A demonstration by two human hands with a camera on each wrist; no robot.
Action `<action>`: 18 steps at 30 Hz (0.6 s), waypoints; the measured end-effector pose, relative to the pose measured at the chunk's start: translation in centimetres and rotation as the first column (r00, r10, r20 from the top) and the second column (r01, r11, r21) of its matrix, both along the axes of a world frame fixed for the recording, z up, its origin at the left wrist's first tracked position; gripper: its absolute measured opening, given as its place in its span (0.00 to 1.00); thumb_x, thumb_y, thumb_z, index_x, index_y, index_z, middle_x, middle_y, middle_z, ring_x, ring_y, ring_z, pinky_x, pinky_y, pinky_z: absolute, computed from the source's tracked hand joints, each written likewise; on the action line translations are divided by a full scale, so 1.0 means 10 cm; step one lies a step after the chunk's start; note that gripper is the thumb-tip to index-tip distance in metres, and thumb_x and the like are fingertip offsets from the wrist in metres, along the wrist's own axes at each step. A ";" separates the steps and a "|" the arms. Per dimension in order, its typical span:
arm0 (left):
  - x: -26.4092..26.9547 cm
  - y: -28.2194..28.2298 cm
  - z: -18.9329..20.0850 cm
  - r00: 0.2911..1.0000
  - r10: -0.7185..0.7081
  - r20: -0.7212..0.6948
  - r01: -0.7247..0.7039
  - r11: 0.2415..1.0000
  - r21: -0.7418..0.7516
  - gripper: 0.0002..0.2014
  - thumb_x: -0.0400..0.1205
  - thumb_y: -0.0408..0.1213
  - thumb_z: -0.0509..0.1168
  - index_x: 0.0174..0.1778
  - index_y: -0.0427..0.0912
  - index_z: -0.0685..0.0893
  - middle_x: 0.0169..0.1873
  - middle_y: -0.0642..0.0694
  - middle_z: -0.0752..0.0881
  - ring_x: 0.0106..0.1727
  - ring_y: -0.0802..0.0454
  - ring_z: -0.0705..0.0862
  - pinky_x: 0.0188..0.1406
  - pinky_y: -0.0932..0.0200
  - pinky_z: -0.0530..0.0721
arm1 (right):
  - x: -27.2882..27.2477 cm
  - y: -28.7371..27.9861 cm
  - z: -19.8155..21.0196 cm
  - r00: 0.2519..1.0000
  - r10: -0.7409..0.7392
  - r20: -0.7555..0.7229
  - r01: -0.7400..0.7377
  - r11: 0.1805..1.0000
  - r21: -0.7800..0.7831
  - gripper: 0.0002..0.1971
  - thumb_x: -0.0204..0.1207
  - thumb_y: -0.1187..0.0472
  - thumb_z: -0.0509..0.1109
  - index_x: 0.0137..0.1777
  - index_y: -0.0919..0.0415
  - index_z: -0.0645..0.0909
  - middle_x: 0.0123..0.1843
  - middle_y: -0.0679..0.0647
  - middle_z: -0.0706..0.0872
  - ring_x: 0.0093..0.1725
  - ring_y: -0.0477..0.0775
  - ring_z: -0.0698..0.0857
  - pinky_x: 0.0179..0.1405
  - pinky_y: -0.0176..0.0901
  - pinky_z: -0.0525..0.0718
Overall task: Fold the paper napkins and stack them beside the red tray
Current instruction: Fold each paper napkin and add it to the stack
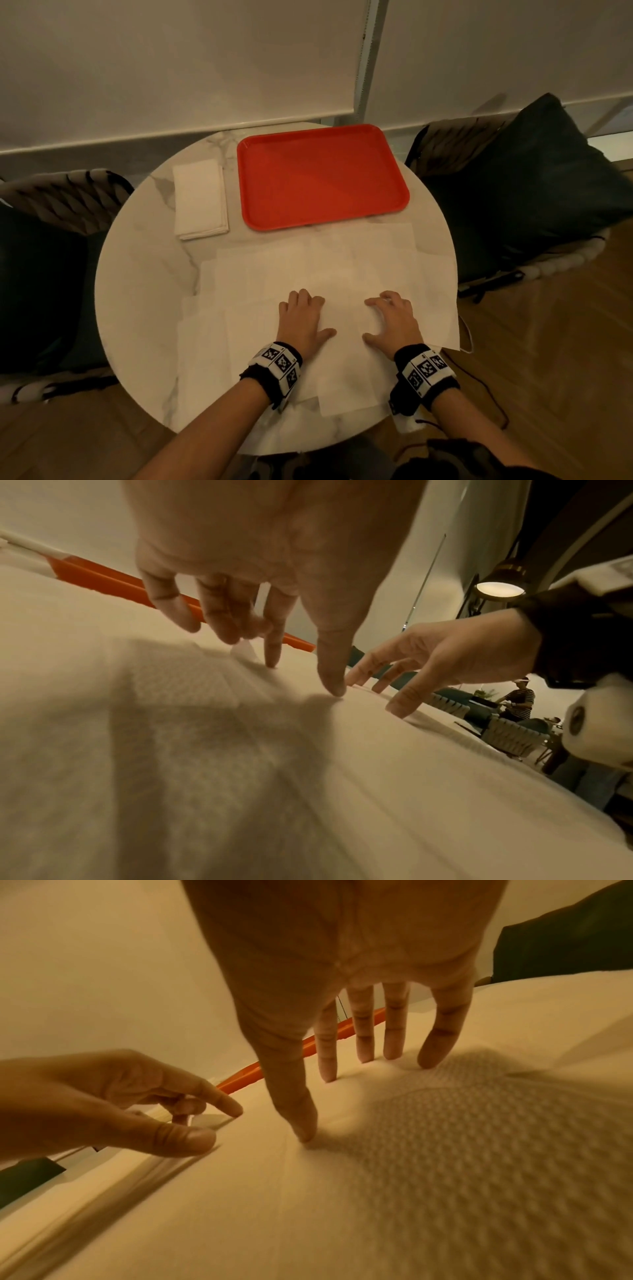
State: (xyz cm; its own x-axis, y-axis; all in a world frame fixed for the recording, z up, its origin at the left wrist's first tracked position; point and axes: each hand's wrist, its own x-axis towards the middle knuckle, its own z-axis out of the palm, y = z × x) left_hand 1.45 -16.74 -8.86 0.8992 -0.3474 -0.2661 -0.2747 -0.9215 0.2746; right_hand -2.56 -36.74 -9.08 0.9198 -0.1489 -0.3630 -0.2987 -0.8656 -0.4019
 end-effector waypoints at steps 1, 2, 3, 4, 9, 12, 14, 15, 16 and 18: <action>0.00 -0.01 0.01 1.000 0.031 0.002 -0.031 1.000 0.006 0.36 0.75 0.63 0.66 0.74 0.48 0.67 0.65 0.46 0.71 0.66 0.45 0.68 0.62 0.51 0.67 | 0.00 -0.01 0.00 1.000 0.003 0.000 -0.003 1.000 0.002 0.32 0.63 0.49 0.78 0.69 0.43 0.74 0.74 0.46 0.65 0.73 0.52 0.64 0.63 0.52 0.78; 0.00 -0.02 0.02 0.998 0.062 0.003 -0.062 0.998 0.020 0.38 0.74 0.64 0.67 0.75 0.47 0.66 0.66 0.45 0.70 0.66 0.45 0.68 0.62 0.51 0.68 | 0.01 -0.01 0.00 1.000 0.007 -0.003 -0.007 1.000 0.001 0.32 0.63 0.49 0.78 0.69 0.43 0.74 0.74 0.46 0.65 0.73 0.52 0.64 0.63 0.52 0.78; 0.01 -0.02 0.03 0.996 0.087 0.004 -0.087 0.995 0.041 0.41 0.72 0.66 0.67 0.74 0.46 0.65 0.66 0.45 0.69 0.66 0.44 0.68 0.62 0.51 0.69 | 0.01 -0.01 0.01 1.000 0.011 -0.007 -0.011 1.000 0.003 0.33 0.63 0.49 0.78 0.69 0.43 0.73 0.74 0.46 0.65 0.73 0.52 0.64 0.63 0.53 0.78; 0.01 -0.02 0.03 0.995 0.103 0.003 -0.103 0.993 0.059 0.42 0.70 0.68 0.68 0.73 0.46 0.65 0.66 0.45 0.69 0.66 0.44 0.68 0.62 0.51 0.70 | 0.00 -0.01 0.01 1.000 0.014 -0.008 -0.014 1.000 0.005 0.33 0.63 0.49 0.78 0.70 0.44 0.73 0.74 0.46 0.65 0.73 0.52 0.64 0.64 0.53 0.77; 0.02 -0.03 -0.01 0.994 0.104 0.012 -0.105 0.993 0.062 0.37 0.68 0.68 0.70 0.65 0.48 0.71 0.63 0.47 0.70 0.64 0.46 0.68 0.60 0.53 0.71 | -0.02 -0.04 0.01 1.000 0.014 -0.006 -0.014 1.000 0.007 0.40 0.63 0.46 0.79 0.75 0.52 0.70 0.78 0.47 0.66 0.76 0.51 0.64 0.74 0.47 0.70; 0.02 -0.02 -0.03 0.994 0.109 0.005 -0.109 0.993 0.054 0.38 0.68 0.67 0.70 0.67 0.47 0.71 0.63 0.47 0.70 0.65 0.45 0.68 0.60 0.52 0.70 | -0.03 -0.05 0.01 0.999 0.038 -0.007 -0.038 0.997 -0.067 0.34 0.68 0.46 0.75 0.74 0.53 0.72 0.79 0.45 0.68 0.76 0.50 0.66 0.72 0.41 0.70; 0.01 -0.02 -0.03 0.994 0.110 0.002 -0.110 0.993 0.048 0.39 0.68 0.67 0.70 0.69 0.48 0.69 0.64 0.47 0.70 0.65 0.46 0.68 0.60 0.52 0.70 | -0.01 -0.06 0.02 0.998 0.055 -0.003 -0.055 0.993 -0.105 0.26 0.72 0.49 0.71 0.70 0.53 0.77 0.78 0.45 0.71 0.73 0.50 0.70 0.67 0.41 0.73; 0.01 -0.02 -0.02 0.994 0.112 -0.002 -0.112 0.993 0.038 0.39 0.68 0.67 0.70 0.69 0.48 0.68 0.64 0.47 0.70 0.65 0.46 0.68 0.61 0.52 0.70 | 0.01 -0.05 0.04 0.998 0.062 0.006 -0.061 0.991 -0.118 0.20 0.74 0.51 0.70 0.65 0.53 0.80 0.75 0.46 0.75 0.70 0.52 0.74 0.63 0.42 0.75; 0.00 -0.01 0.00 0.993 0.114 -0.007 -0.114 0.993 0.023 0.40 0.68 0.67 0.70 0.70 0.49 0.68 0.64 0.47 0.70 0.66 0.46 0.68 0.61 0.52 0.70 | 0.03 -0.05 0.07 0.999 0.050 0.017 -0.047 0.991 -0.125 0.14 0.74 0.54 0.68 0.58 0.55 0.83 0.68 0.48 0.82 0.66 0.54 0.78 0.55 0.43 0.77; -0.01 0.00 0.02 0.994 0.112 0.000 -0.112 0.993 -0.032 0.40 0.70 0.64 0.71 0.72 0.49 0.66 0.66 0.47 0.69 0.67 0.47 0.68 0.63 0.52 0.70 | 0.09 -0.06 0.20 0.998 -0.007 0.057 0.013 0.993 -0.119 0.08 0.75 0.56 0.64 0.47 0.57 0.83 0.50 0.53 0.87 0.54 0.58 0.84 0.40 0.42 0.76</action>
